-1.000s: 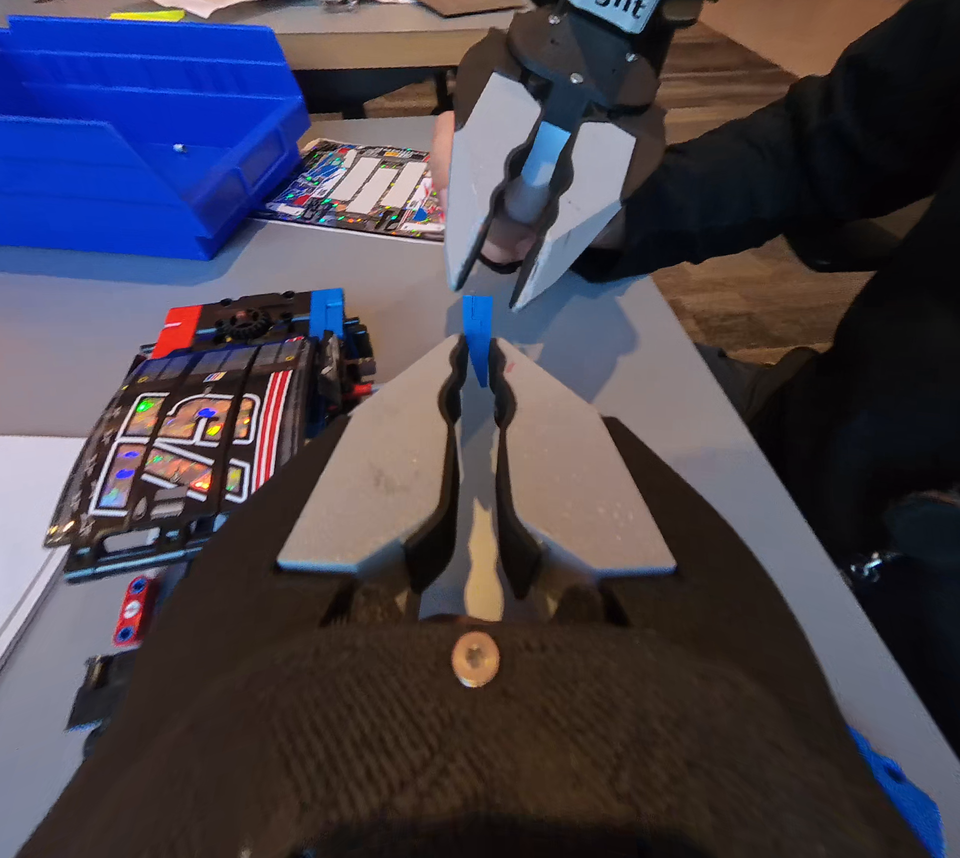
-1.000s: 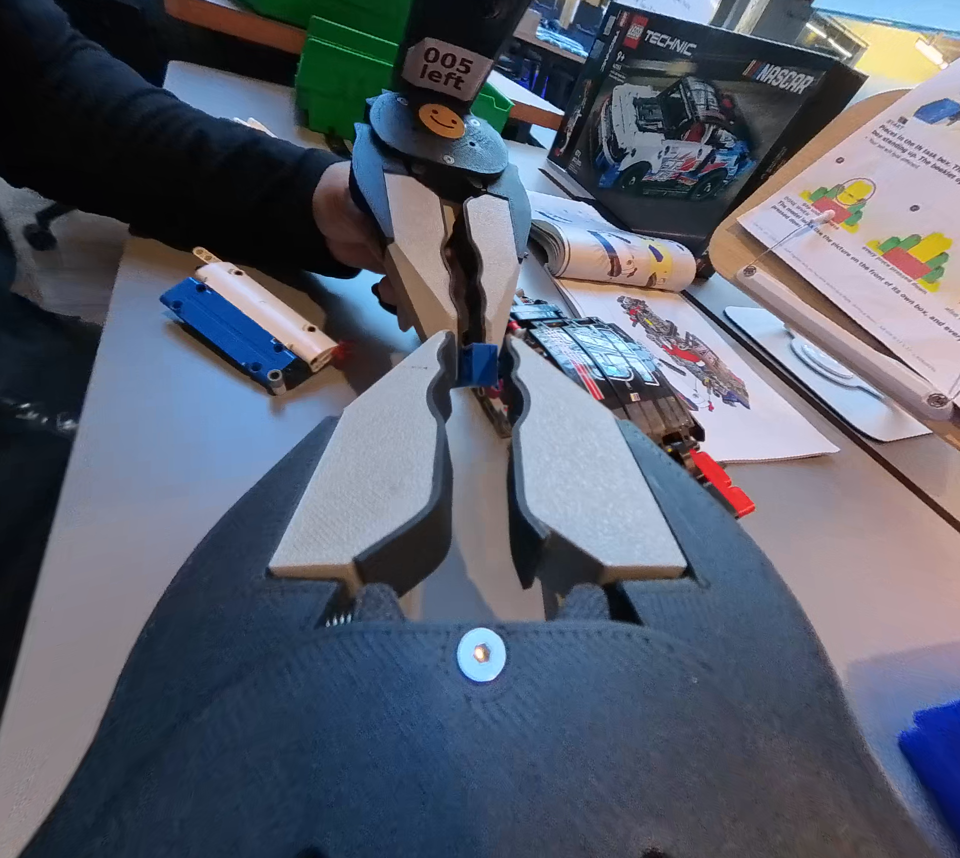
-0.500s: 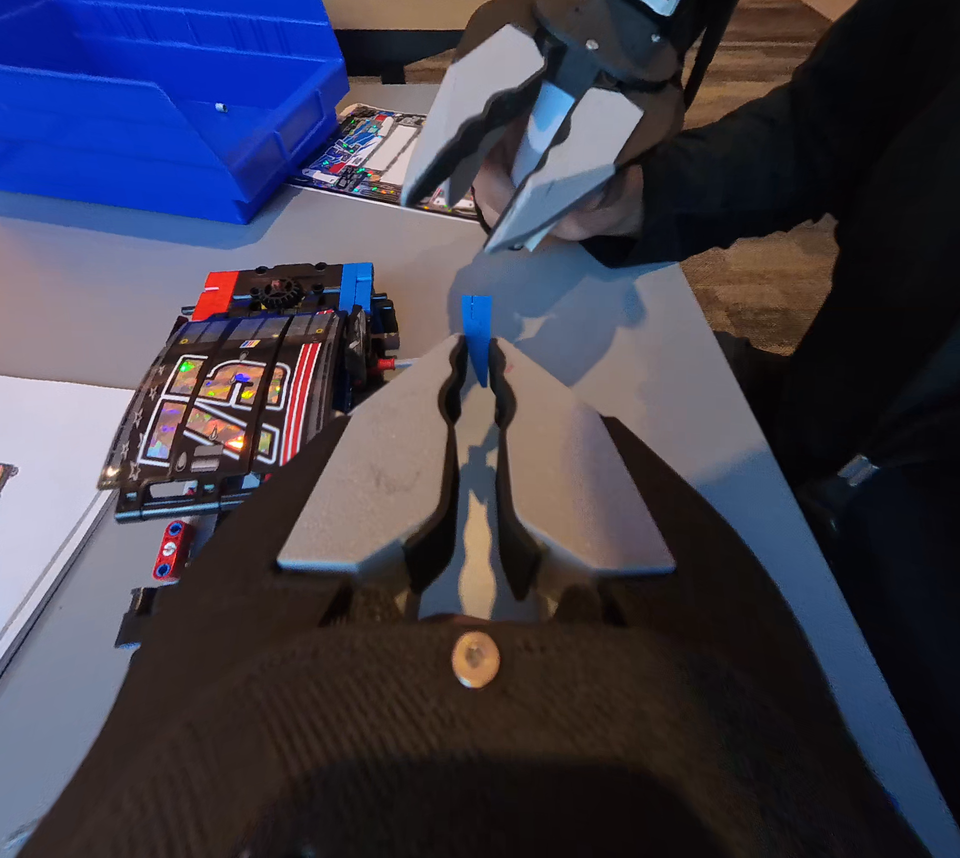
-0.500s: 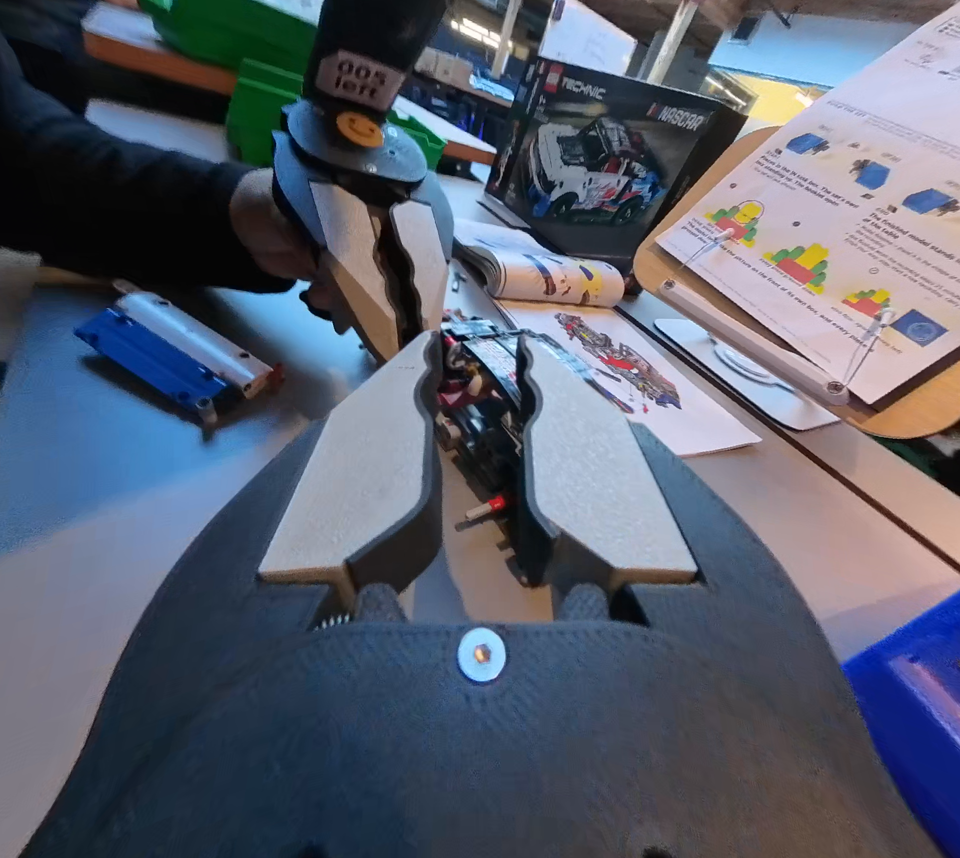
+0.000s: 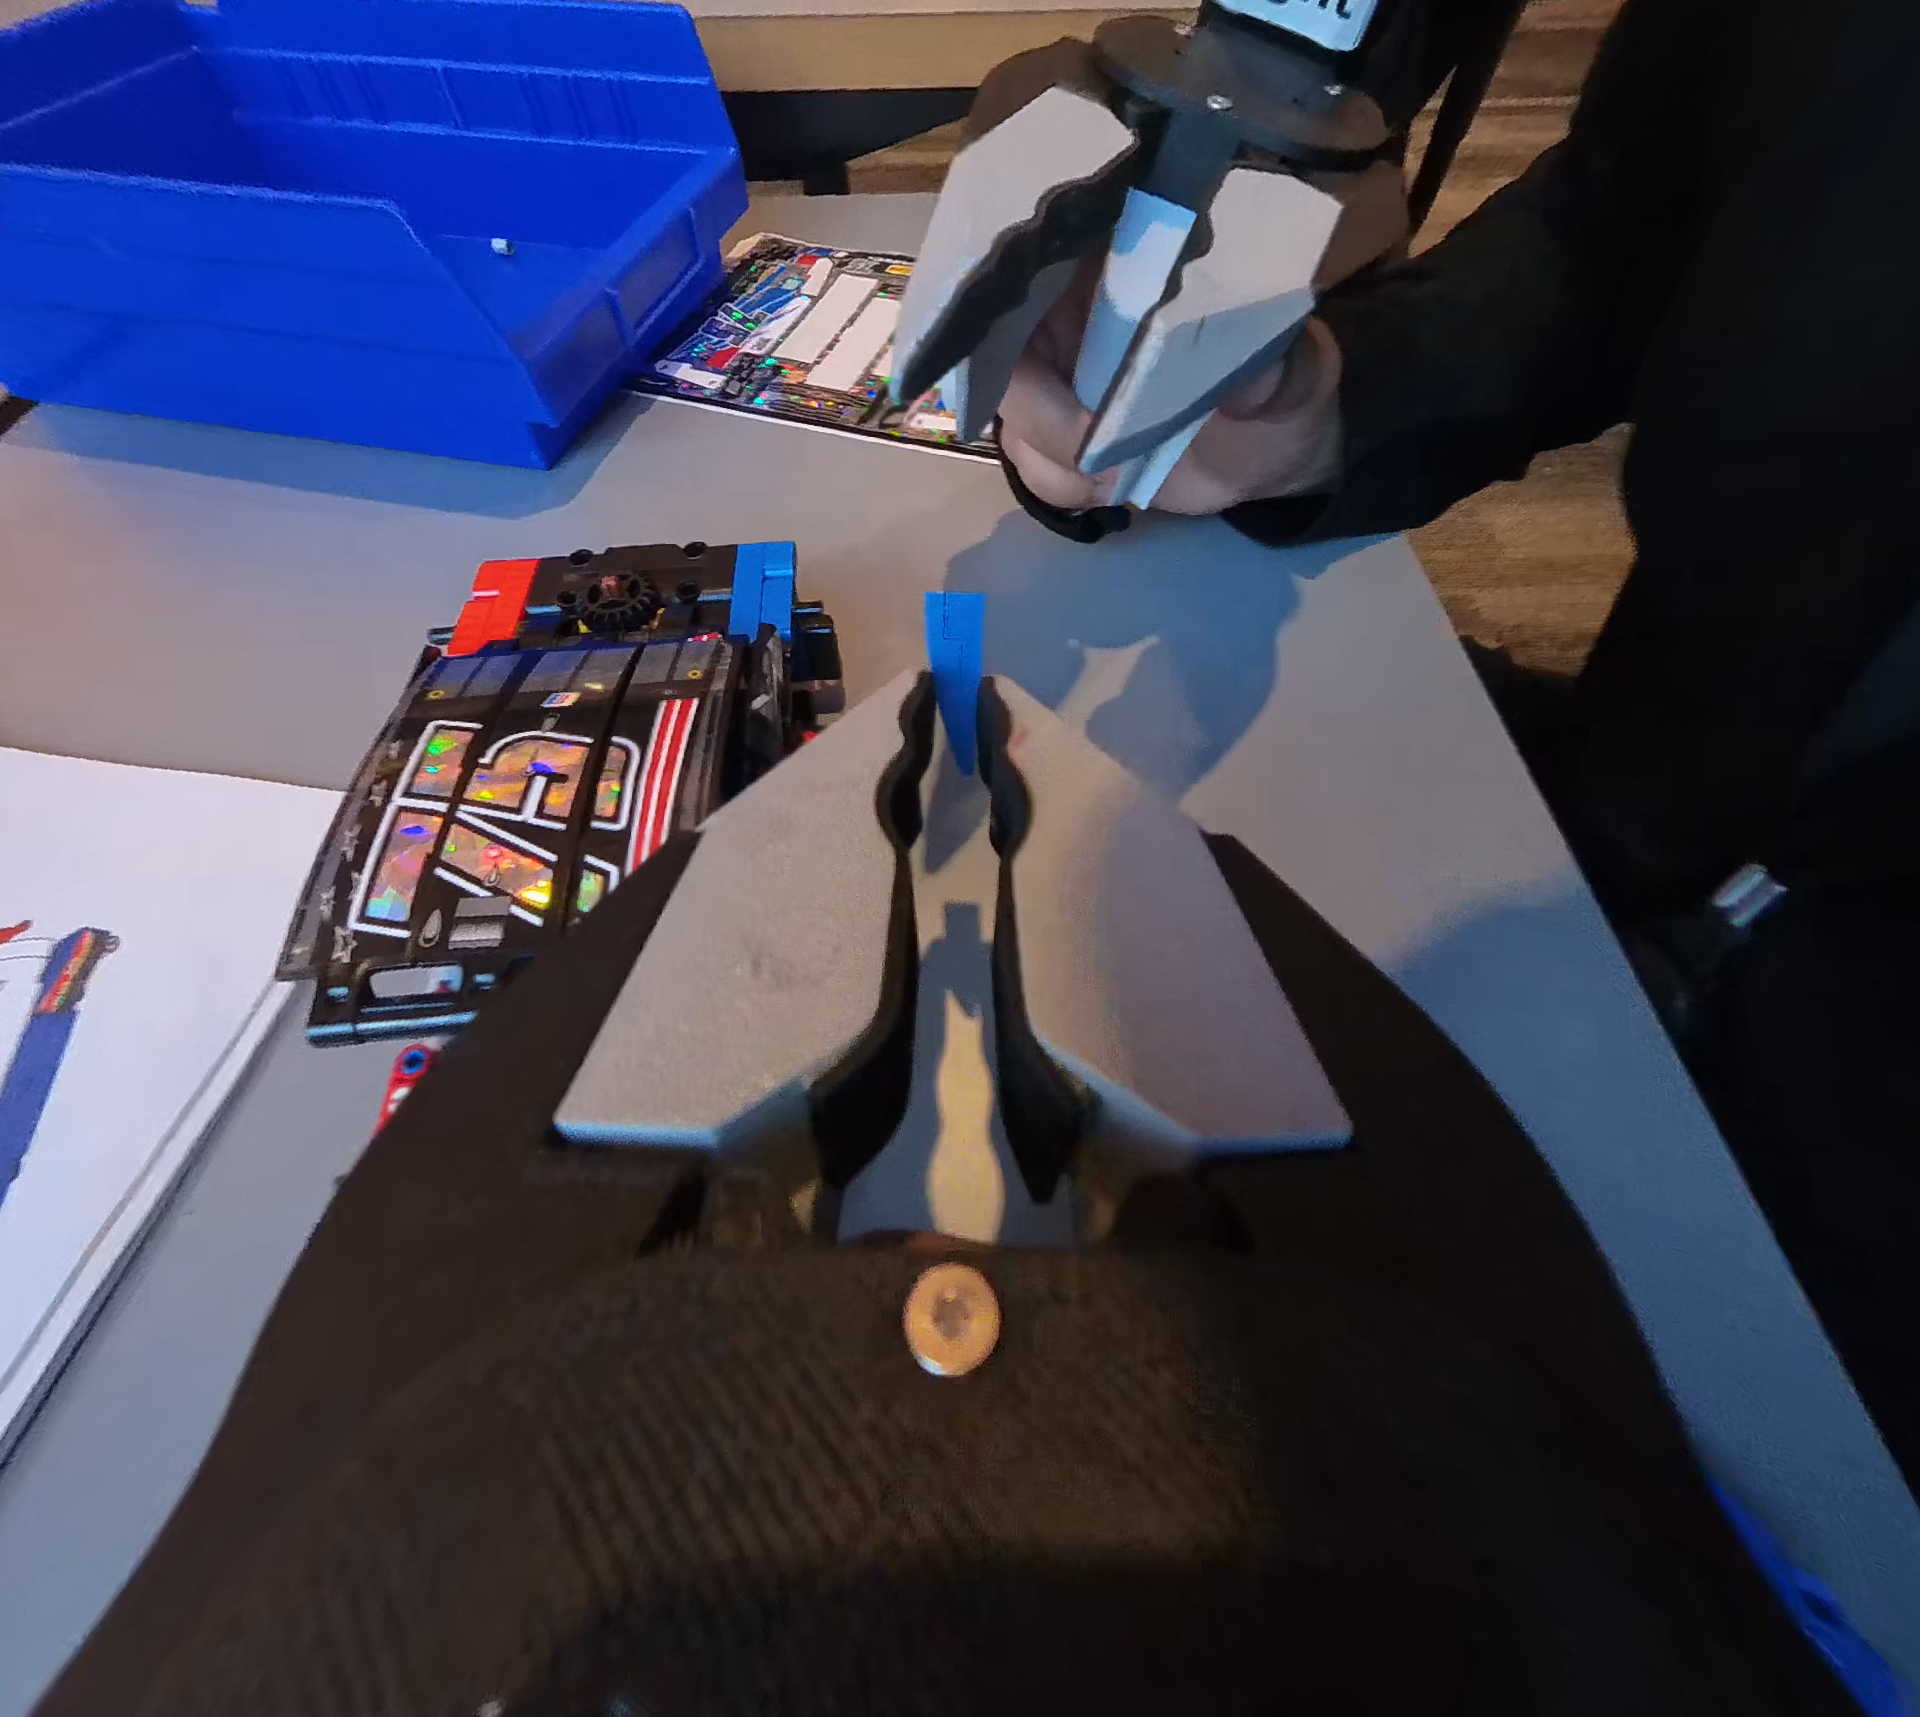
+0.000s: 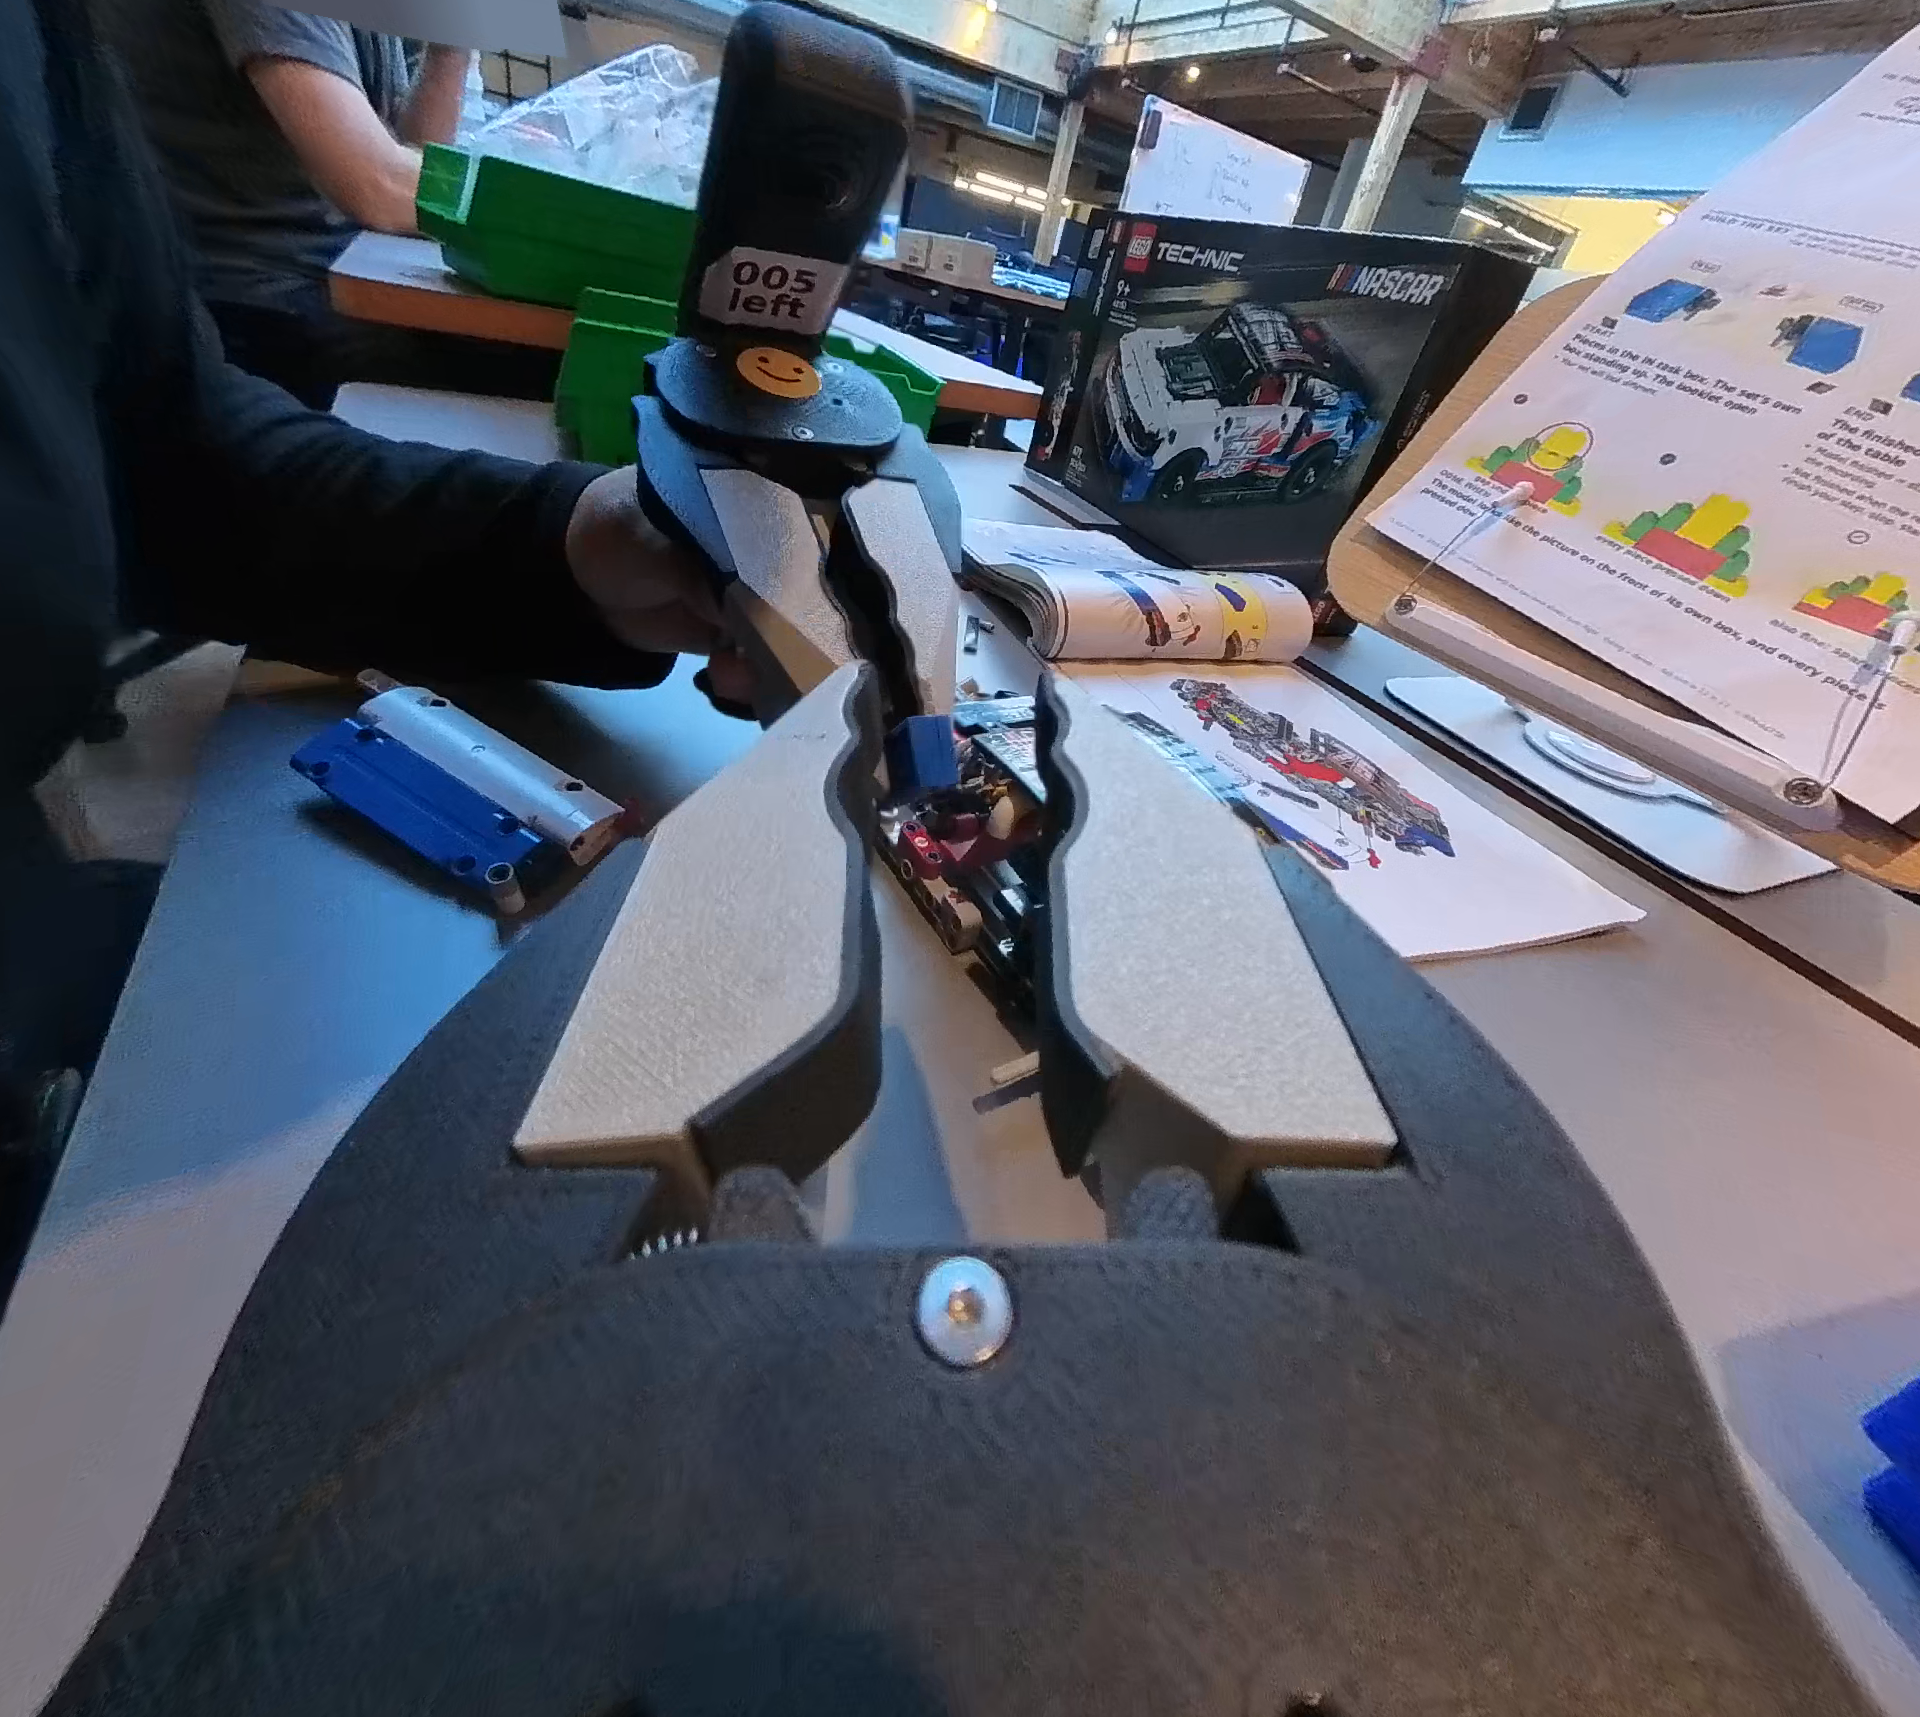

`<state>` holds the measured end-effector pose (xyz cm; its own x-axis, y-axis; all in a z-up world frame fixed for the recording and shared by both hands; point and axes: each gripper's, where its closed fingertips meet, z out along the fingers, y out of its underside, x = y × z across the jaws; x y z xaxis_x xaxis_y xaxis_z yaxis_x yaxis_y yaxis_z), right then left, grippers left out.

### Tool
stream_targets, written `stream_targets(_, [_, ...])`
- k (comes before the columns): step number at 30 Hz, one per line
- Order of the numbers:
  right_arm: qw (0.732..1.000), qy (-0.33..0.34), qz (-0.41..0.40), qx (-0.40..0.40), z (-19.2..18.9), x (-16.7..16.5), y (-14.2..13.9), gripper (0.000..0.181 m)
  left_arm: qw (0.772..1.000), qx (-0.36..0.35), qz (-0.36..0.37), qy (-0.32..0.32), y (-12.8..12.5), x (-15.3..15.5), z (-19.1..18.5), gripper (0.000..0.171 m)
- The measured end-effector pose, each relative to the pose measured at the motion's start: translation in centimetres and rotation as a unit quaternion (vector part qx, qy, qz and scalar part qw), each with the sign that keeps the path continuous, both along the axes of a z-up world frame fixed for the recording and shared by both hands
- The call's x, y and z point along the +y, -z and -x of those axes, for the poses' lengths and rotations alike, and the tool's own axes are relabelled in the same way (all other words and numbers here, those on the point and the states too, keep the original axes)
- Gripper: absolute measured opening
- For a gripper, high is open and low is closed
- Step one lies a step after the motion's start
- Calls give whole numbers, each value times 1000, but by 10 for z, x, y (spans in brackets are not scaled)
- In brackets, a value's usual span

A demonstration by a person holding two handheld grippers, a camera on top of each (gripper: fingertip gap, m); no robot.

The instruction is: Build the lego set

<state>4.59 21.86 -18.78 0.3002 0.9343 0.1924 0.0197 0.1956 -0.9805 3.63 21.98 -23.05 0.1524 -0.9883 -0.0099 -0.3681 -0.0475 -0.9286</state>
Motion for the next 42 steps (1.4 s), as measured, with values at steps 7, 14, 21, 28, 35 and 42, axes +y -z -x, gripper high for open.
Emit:
stream_targets(7, [1000,22,5,21,-9,7,-7,30,988,24,-118,-100,-12,34,22,4])
stream_targets(14, [999,4,36,-24,-1,1,13,32,936,162,-264,-168,-3,32,27,4])
stream_targets(21, [998,-30,21,-42,12,-19,17,30,889,257,-299,-231,10,4,55,4])
stream_targets(28, [994,-71,24,-74,33,-34,29,28,877,228,-286,-312,6,-7,119,4])
stream_targets(35, [989,-111,38,-89,46,-39,38,21,874,173,-308,-334,5,7,143,5])
stream_targets(42, [991,-96,62,-63,41,-25,29,16,893,110,-259,-352,0,11,153,5])
